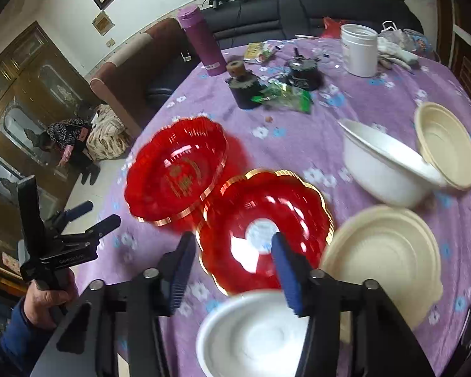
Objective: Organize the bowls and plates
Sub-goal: 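Grasp the rim of the large red plate with the left gripper, then lift the large red plate with the left gripper and lower it onto the cloth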
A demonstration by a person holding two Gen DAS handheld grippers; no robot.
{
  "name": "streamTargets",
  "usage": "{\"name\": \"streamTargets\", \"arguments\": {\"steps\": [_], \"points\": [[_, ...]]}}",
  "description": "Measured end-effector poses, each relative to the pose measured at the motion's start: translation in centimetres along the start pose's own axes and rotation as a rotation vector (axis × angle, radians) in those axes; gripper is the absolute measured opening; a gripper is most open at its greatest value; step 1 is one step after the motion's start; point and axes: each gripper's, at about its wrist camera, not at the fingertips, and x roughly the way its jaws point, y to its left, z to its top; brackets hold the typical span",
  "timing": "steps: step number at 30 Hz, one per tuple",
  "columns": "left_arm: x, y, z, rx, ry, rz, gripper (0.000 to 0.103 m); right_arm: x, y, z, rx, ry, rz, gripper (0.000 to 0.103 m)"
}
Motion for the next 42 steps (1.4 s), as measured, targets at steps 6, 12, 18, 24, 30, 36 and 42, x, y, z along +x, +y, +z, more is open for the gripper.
{"name": "streamTargets", "arguments": {"steps": [6, 12, 18, 24, 30, 36, 42], "points": [[2.0, 1.5, 2.6, -0.057, 0.067, -0.083, 0.077, 3.9, 0.6, 4.1, 0.053, 0.057, 0.078, 0.038], [4.0, 2.9, 3.5, -0.095, 0.119, -0.108, 0.067, 7.9, 0.6, 6.9, 0.091, 0.096, 0.106, 0.034], [5.8, 4.1, 3.5, -0.131, 0.154, -0.139, 0.060, 10.7, 0.2, 7.8, 0.103, 0.137, 0.081, 0.034], [7.6, 4.5, 3.9, -0.133, 0.188, -0.158, 0.044, 13.0, -0.3, 8.1, 0.119, 0.173, 0.055, 0.026], [8.8, 4.4, 3.8, -0.112, 0.198, -0.136, 0.029, 14.7, 0.0, 7.9, 0.122, 0.193, 0.040, 0.011], [8.6, 4.2, 3.6, -0.089, 0.191, -0.120, 0.028, 14.8, 0.6, 7.7, 0.100, 0.171, 0.012, 0.010], [7.9, 4.6, 3.2, -0.092, 0.181, -0.118, 0.028, 14.4, 1.6, 7.4, 0.095, 0.157, 0.013, 0.010]]}}
